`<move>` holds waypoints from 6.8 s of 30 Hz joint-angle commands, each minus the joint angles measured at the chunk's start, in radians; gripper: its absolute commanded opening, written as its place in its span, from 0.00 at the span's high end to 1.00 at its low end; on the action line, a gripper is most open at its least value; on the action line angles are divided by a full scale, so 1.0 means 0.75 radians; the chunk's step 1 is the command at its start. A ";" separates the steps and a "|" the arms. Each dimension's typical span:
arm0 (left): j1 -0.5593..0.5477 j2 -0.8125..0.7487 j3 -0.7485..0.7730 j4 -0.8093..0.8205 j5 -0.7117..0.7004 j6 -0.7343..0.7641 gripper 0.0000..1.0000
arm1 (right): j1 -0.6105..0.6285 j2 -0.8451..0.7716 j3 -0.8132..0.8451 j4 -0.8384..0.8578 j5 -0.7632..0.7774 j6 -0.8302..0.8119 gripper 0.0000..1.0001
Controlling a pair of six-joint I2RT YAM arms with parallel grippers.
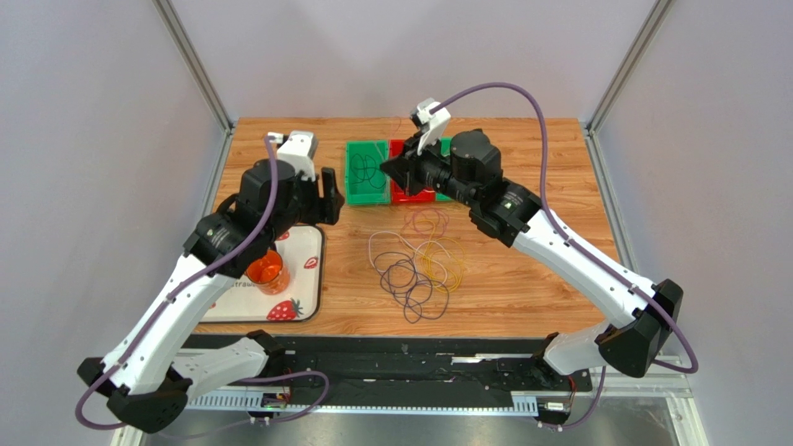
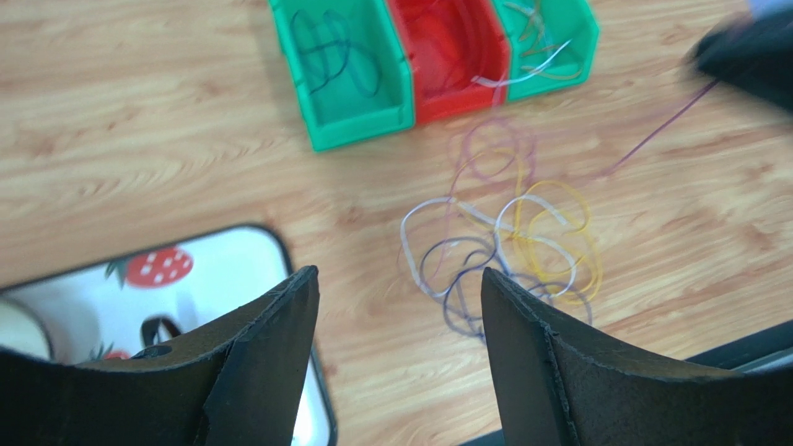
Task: Untangle the cables
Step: Pick up the cable at the center of the board, then place the cable in the bin.
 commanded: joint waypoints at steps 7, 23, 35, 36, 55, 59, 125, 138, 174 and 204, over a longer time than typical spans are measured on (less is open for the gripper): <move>-0.001 -0.349 -0.332 -0.206 -0.216 -0.093 0.28 | -0.016 0.080 0.338 -0.004 0.099 -0.036 1.00; -0.001 -0.393 -0.475 -0.206 -0.224 -0.108 0.34 | -0.116 0.354 0.890 -0.071 0.463 -0.157 1.00; 0.001 -0.340 -0.467 -0.208 -0.236 -0.093 0.34 | -0.300 0.422 1.046 -0.067 0.508 -0.148 1.00; -0.001 -0.338 -0.469 -0.208 -0.236 -0.093 0.34 | -0.315 0.422 1.023 -0.061 0.512 -0.144 1.00; 0.001 -0.299 -0.469 -0.206 -0.216 -0.085 0.37 | -0.507 0.534 0.939 -0.092 0.664 -0.109 1.00; -0.001 -0.297 -0.469 -0.206 -0.220 -0.087 0.37 | -0.523 0.571 0.941 -0.096 0.727 -0.093 1.00; -0.001 -0.239 -0.465 -0.214 -0.226 -0.085 0.40 | -0.624 0.689 0.452 -0.159 0.238 0.193 1.00; -0.001 -0.241 -0.465 -0.214 -0.228 -0.081 0.40 | -0.628 0.876 0.516 -0.216 0.185 0.193 1.00; -0.001 -0.266 -0.463 -0.216 -0.218 -0.087 0.41 | -0.666 0.946 0.737 -0.589 0.169 0.248 0.60; -0.001 -0.117 -0.394 -0.018 0.052 -0.161 0.40 | -0.444 0.328 0.009 -0.478 0.044 0.424 0.52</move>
